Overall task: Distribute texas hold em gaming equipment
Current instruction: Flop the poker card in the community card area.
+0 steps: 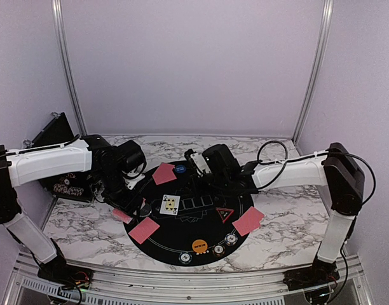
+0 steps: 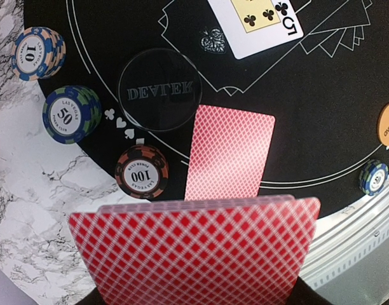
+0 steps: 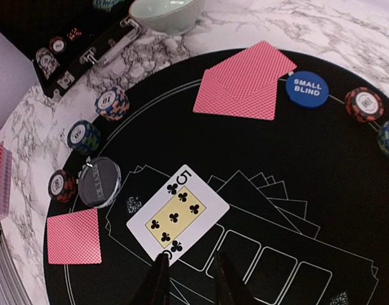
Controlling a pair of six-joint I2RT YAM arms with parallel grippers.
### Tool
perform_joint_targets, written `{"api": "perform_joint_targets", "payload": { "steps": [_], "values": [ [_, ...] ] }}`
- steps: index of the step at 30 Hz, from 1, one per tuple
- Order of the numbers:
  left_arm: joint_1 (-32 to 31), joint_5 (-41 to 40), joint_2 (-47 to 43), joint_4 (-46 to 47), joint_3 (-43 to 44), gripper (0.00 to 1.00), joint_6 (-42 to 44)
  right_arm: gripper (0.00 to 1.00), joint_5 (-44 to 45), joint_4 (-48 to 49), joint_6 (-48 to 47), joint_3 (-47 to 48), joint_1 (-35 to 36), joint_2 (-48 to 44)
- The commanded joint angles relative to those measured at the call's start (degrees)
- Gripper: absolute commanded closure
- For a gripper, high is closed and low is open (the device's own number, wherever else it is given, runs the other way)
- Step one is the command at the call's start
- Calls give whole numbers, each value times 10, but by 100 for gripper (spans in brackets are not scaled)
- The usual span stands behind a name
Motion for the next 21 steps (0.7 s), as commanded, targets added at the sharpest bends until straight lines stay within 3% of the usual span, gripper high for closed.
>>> {"api": "perform_joint_targets", "payload": {
  "steps": [1, 6, 21],
  "values": [
    [0, 9, 7, -1, 21, 42, 7, 85, 12, -91, 70, 58, 2, 66],
    [-1, 8, 4, -1, 23, 42, 9, 94, 40, -92, 80, 89, 1, 116],
    [-1, 7, 2, 0, 15, 42, 9, 98, 84, -101, 61, 149, 8, 213]
  ]
}}
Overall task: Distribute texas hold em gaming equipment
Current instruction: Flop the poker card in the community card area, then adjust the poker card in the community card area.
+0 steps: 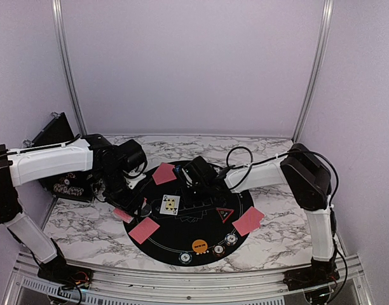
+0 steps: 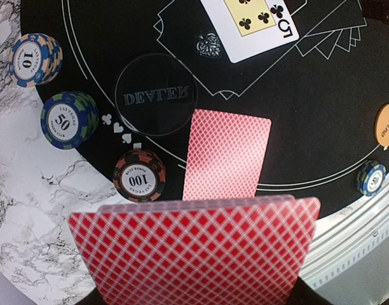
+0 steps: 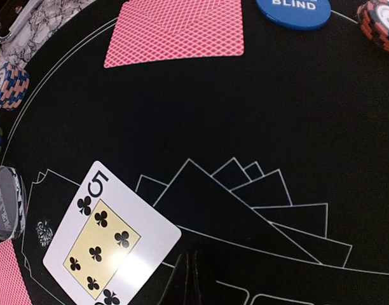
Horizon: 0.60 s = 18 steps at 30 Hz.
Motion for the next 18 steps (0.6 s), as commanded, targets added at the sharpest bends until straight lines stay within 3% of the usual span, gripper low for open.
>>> {"api": "perform_joint_targets", "payload": {
  "steps": [1, 18],
  "values": [
    [-1, 4, -3, -1, 9, 42, 4, 98, 20, -23, -7, 23, 9, 37],
    [-1, 4, -7, 0, 3, 42, 4, 98, -4, -21, -5, 49, 49, 54]
  ]
}}
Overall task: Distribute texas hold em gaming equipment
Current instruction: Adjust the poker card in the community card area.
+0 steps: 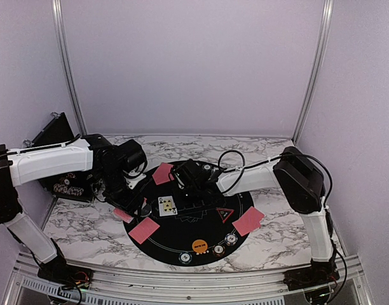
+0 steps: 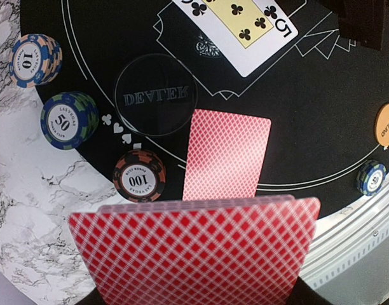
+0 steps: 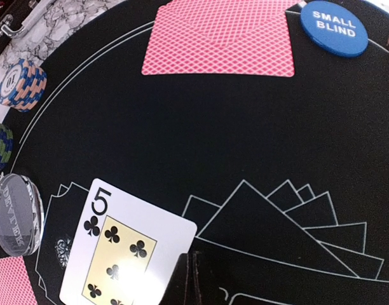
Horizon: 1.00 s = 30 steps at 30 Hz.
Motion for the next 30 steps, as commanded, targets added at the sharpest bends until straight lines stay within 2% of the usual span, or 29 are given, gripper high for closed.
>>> {"api": "perform_joint_targets", "payload": {
  "steps": [1, 14, 22, 30],
  "values": [
    [-1, 4, -8, 0, 2, 42, 3, 98, -32, -22, 2, 6, 17, 22],
    [-1, 4, -10, 1, 3, 42, 5, 98, -36, -15, 32, -18, 10, -6],
    [-1, 9, -7, 1, 9, 42, 7, 93, -136, 6, 34, -42, -29, -84],
    [-21, 14, 3, -2, 30, 42, 10, 72, -347, 81, 91, -82, -63, -139]
  ]
}}
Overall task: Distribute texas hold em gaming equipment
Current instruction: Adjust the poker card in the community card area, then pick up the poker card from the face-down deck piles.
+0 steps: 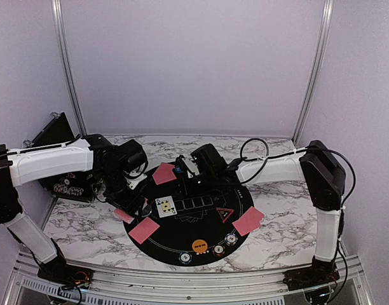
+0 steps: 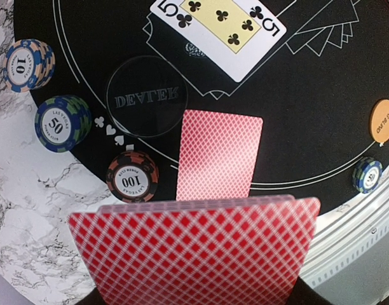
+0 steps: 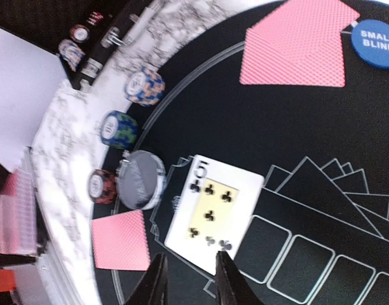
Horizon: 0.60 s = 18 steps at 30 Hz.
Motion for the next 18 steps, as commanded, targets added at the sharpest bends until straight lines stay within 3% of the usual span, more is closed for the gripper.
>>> {"api": "perform_joint_targets", "payload": {
  "steps": [1, 9, 18],
  "values": [
    [-17, 10, 4, -3, 32, 42, 7, 69, -154, 68, 50, -19, -18, -33],
    [-44, 4, 23, -16, 62, 42, 8, 48, -291, 176, 147, -62, -22, -41],
    [-61, 4, 34, -21, 81, 42, 8, 38, -320, 275, 234, -104, -23, -42]
  ]
}}
